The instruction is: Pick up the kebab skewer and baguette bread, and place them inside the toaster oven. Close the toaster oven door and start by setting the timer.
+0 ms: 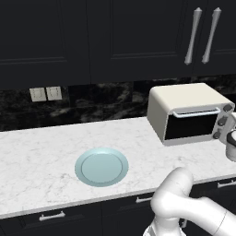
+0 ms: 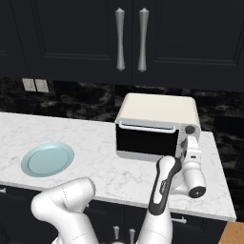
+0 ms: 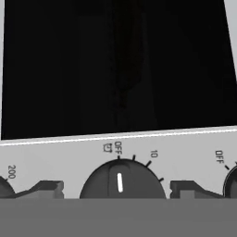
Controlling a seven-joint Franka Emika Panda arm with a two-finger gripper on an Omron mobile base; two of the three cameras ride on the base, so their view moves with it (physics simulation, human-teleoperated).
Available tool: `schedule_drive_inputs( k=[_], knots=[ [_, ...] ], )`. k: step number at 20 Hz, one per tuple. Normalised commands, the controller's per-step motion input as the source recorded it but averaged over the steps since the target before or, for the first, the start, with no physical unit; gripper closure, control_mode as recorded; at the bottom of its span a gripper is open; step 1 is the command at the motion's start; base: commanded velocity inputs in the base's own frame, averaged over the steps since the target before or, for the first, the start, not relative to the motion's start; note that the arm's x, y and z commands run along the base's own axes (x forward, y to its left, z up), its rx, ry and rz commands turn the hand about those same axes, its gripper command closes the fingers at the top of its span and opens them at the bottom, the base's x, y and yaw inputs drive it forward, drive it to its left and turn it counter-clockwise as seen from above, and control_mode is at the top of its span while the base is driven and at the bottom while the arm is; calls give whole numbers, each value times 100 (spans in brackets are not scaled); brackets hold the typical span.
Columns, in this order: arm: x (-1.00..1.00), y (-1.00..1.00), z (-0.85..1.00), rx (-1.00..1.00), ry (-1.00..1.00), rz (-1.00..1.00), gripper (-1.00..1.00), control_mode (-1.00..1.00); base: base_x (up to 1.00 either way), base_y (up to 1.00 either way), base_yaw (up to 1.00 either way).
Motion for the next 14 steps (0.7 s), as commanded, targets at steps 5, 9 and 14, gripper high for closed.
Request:
schedule_drive_inputs(
  k=[5,9,14],
  knots=[
    [10,-1,0,0,0,-3,100,-100,0,0,0],
    [5,-4,0,0,0,-1,100,-100,0,0,0],
    [2,0,0,0,0,-2,100,-100,0,0,0]
  ],
)
